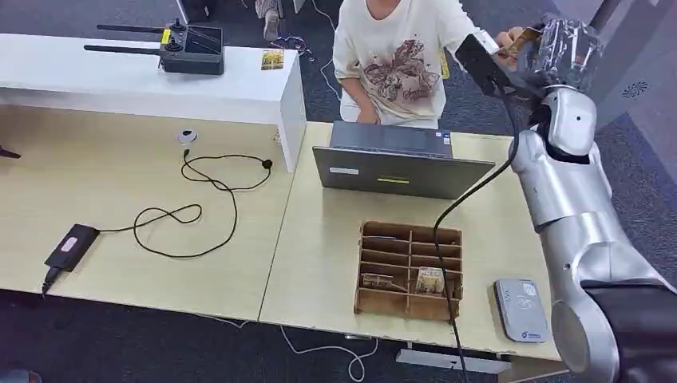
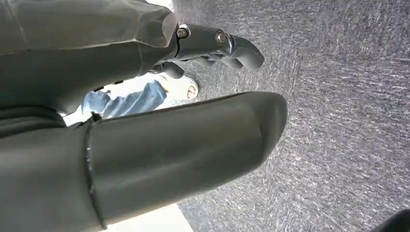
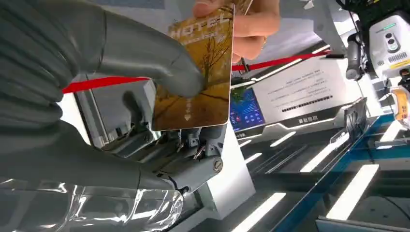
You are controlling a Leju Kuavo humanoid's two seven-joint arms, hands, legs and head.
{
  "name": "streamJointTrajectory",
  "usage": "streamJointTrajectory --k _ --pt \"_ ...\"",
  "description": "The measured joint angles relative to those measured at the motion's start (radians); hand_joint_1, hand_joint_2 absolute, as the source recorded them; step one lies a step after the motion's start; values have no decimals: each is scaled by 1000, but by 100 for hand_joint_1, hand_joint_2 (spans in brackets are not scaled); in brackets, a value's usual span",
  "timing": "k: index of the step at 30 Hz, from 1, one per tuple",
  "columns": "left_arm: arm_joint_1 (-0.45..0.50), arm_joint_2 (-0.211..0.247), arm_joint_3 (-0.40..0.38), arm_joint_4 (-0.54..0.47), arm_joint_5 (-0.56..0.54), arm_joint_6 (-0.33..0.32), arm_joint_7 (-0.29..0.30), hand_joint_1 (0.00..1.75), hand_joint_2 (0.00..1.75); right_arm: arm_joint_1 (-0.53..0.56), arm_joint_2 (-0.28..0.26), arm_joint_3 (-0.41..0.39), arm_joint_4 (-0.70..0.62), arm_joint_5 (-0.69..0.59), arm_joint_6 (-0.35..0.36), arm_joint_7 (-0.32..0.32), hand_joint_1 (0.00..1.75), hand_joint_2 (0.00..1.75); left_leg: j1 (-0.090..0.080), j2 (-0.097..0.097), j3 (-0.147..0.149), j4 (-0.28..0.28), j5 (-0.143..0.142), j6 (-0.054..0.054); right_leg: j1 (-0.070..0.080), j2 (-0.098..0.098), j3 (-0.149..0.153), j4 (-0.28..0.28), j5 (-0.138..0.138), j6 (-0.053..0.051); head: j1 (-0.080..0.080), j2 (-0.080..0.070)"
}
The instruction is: Pass the card to the sensor for recognition and then transmit it.
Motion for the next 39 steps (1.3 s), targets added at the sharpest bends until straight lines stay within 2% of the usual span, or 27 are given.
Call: streamJointTrajectory --k 7,11,15,18,23,24,26,29,30,34,35,36,39 --pt "0 0 0 0 0 1 0 0 0 0 0 0 1 0 -12 -14 175 175 0 0 0 0 0 0 0 0 0 0 0 0 0 0" --pt "0 0 0 0 0 2 0 0 0 1 0 -4 0 -19 -41 -44 175 175 0 0 0 0 0 0 0 0 0 0 0 0 0 0" --pt "0 0 0 0 0 4 3 0 0 9 0 -39 -4 -99 -82 -121 175 175 0 0 0 0 0 0 0 0 0 0 0 0 0 0" --pt "0 0 0 0 1 7 8 0 0 18 0 -85 -15 -187 -69 -184 175 175 0 0 0 0 0 0 0 0 0 0 0 0 0 0" --pt "0 0 0 0 1 8 12 0 0 29 0 -144 -30 -237 -55 -224 175 175 0 0 0 0 0 0 0 0 0 0 0 0 0 0" --pt "0 0 0 0 2 8 13 0 0 33 0 -157 -37 -265 -42 -248 175 175 0 0 0 0 0 0 0 0 0 0 0 0 0 0" --pt "0 0 0 0 3 10 15 0 0 48 -1 -189 -58 -359 10 -324 175 175 0 0 0 0 0 0 0 0 -1 -1 0 0 0 0" --pt "1 1 0 0 4 16 21 0 0 101 -26 -245 -129 -594 177 -459 175 175 0 -3 0 1 0 0 0 -3 -1 -1 0 0 -1 0" --pt "3 2 0 0 4 19 21 0 0 123 -45 -263 -155 -664 230 -482 175 175 0 -4 -1 1 0 0 0 -4 -1 -1 0 1 0 0" --pt "10 7 0 0 4 25 23 0 0 203 -118 -307 -247 -878 433 -513 175 175 0 -5 -2 1 -1 1 0 -5 0 -1 -1 1 0 0" --pt "11 8 0 0 4 26 23 0 0 220 -128 -311 -256 -899 456 -514 175 175 0 -6 -2 1 -1 1 0 -5 0 -1 -1 1 0 0" --pt "13 9 0 0 3 27 23 0 0 245 -160 -326 -285 -960 509 -516 175 175 -1 -6 -2 1 -1 1 -1 -5 -1 -1 -1 1 0 0" --pt "14 11 0 0 3 28 23 0 0 298 -209 -347 -327 -1044 576 -512 175 175 -1 -6 -2 1 -1 1 -1 -5 -1 -2 -1 1 0 0"
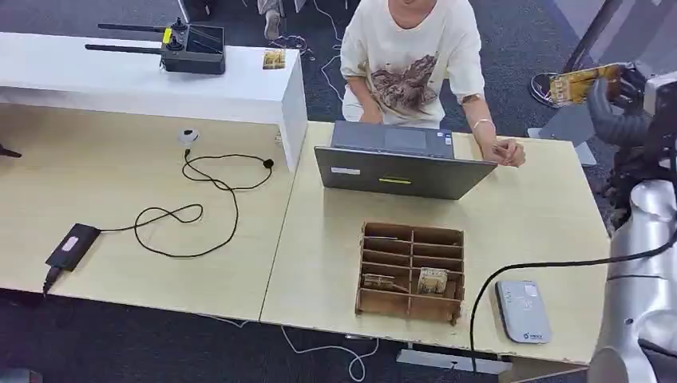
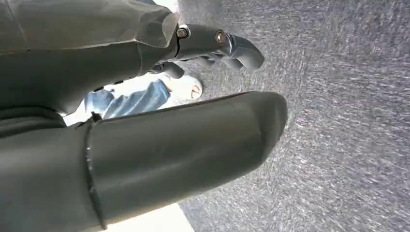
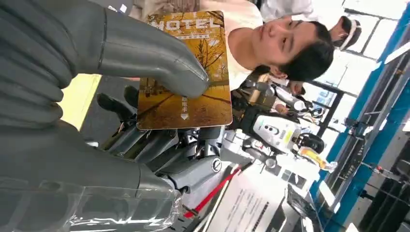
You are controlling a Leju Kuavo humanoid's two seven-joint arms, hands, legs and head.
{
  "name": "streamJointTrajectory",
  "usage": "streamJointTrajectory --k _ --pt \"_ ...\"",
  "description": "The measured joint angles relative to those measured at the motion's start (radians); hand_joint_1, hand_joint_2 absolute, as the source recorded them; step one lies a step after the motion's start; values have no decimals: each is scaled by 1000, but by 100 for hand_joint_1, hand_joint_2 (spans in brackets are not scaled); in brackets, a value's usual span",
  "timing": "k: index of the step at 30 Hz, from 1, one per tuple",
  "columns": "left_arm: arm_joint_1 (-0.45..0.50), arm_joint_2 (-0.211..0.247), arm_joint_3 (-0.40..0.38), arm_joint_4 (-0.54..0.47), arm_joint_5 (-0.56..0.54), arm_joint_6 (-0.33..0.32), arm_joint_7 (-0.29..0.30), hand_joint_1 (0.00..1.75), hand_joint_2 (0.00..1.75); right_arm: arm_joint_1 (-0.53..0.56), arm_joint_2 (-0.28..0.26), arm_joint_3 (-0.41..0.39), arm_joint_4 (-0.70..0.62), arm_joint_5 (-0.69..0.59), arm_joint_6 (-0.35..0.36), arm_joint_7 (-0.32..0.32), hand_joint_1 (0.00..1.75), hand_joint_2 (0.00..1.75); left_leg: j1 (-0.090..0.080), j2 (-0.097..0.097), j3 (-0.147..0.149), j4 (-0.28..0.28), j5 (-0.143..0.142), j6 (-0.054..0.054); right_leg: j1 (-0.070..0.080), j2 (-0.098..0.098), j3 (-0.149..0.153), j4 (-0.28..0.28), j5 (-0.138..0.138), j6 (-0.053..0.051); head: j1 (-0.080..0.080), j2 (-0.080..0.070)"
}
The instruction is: Pass the card to the sensor for recognition and then transmit it.
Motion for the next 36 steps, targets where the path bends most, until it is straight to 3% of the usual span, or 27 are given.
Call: streamJointTrajectory --k 8,13,24,36 --pt "2 6 0 0 0 2 0 0 0 187 -151 -74 -93 -198 167 -4 175 175 0 -2 0 0 -1 1 0 -1 1 0 -1 1 -1 0" --pt "2 12 0 0 -2 2 -5 0 0 351 -209 -114 -184 -255 248 9 175 175 0 -3 -1 0 -2 1 0 -2 1 0 -2 2 0 0" --pt "0 22 0 0 -2 1 -12 0 0 581 -284 -118 -313 -215 353 38 175 175 0 -2 -1 0 -2 1 0 -1 0 0 -2 1 0 0" --pt "-1 29 0 0 -3 0 -23 0 0 690 -296 -89 -357 -163 353 82 175 175 0 1 -1 -1 -2 1 0 0 0 0 -2 1 -1 0"
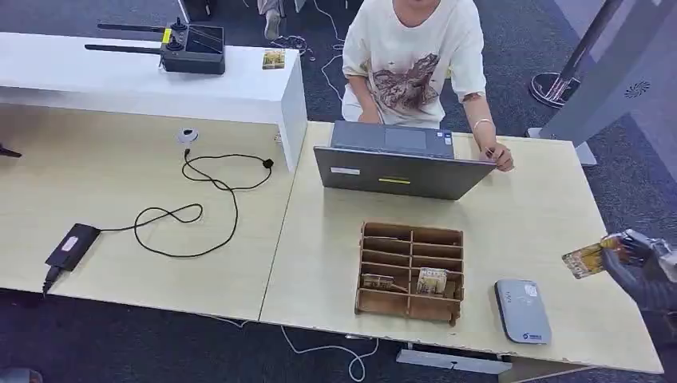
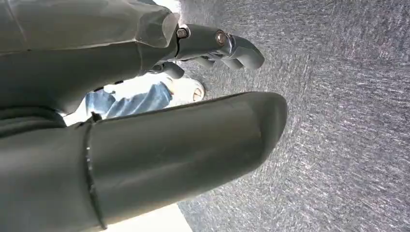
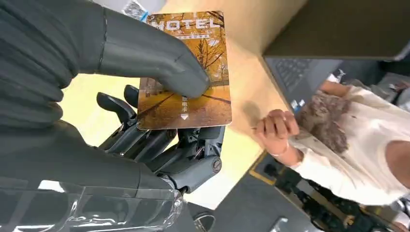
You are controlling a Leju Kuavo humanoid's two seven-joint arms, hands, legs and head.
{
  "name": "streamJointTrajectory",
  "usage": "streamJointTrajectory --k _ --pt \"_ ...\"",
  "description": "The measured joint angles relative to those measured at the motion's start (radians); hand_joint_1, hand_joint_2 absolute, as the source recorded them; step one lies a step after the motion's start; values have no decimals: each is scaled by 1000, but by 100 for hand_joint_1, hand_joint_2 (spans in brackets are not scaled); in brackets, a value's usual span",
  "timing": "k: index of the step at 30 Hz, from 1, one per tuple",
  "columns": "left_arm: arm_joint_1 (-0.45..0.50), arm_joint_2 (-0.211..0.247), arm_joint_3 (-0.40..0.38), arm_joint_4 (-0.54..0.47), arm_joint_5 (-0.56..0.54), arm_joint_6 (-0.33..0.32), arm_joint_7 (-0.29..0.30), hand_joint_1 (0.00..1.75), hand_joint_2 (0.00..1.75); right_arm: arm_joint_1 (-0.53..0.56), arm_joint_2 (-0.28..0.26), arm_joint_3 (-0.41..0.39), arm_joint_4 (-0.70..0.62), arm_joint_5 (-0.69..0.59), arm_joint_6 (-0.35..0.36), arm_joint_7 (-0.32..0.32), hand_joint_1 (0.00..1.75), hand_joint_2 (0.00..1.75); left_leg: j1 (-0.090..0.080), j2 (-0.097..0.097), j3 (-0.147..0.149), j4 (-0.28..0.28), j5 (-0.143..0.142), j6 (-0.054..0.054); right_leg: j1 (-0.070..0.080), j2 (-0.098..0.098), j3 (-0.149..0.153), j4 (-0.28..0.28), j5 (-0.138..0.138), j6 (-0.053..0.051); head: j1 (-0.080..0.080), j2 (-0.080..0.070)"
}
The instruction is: Pass the card to the sensor for recognition and then transmit it.
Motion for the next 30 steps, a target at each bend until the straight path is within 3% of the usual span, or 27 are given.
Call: streamJointTrajectory --k 17,30 --pt "-1 0 0 0 0 -6 4 0 0 -82 14 146 109 169 -68 -6 175 175 0 0 0 0 0 0 0 0 0 0 0 0 0 0" --pt "-1 0 0 0 0 -7 5 0 0 -79 19 177 143 203 -76 -18 175 175 0 0 0 0 0 0 0 0 0 0 0 0 0 0"
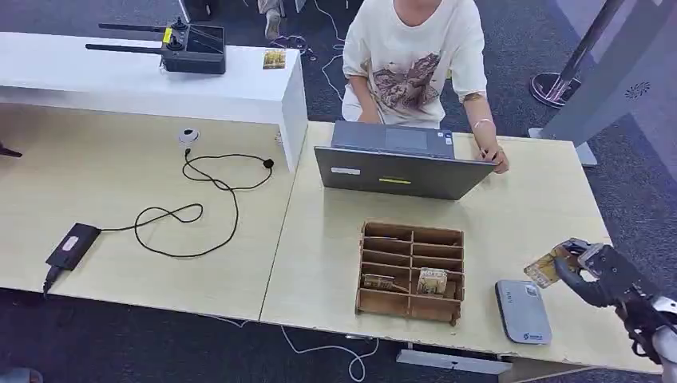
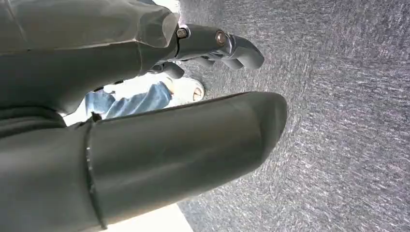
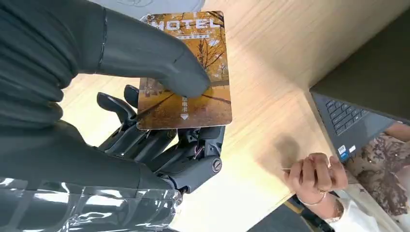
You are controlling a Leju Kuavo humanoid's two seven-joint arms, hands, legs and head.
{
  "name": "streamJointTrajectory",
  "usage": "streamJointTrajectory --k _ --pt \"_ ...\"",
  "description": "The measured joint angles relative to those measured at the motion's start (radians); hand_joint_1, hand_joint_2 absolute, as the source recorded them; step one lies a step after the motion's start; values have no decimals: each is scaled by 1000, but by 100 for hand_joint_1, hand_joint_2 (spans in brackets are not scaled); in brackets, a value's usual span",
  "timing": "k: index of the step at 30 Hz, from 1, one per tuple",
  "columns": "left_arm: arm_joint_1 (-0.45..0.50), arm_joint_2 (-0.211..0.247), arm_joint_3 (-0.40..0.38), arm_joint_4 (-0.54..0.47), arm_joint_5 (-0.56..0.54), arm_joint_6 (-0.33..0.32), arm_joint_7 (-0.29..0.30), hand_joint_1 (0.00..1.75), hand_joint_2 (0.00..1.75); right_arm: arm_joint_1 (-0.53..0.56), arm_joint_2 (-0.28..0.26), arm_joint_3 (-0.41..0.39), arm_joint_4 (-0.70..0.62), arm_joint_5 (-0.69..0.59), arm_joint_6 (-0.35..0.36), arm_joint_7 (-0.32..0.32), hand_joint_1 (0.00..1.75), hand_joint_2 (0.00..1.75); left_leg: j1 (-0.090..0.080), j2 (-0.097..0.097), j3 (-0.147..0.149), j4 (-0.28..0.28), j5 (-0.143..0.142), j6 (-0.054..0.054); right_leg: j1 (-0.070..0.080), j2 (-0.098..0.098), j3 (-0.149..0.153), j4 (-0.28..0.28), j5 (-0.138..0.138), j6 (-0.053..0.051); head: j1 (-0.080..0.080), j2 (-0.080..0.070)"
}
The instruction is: Pass the card to the sensor for recognition and then transmit it.
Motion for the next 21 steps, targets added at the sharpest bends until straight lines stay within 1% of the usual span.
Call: streamJointTrajectory --k 14,21 --pt "0 0 0 0 0 -2 0 0 0 12 0 -9 0 13 23 2 175 175 0 0 0 0 0 0 0 0 0 0 0 0 0 0" --pt "0 0 0 0 -1 -2 -3 0 0 39 9 -17 -2 27 32 15 175 175 0 0 0 0 0 0 0 0 0 0 0 0 0 0"
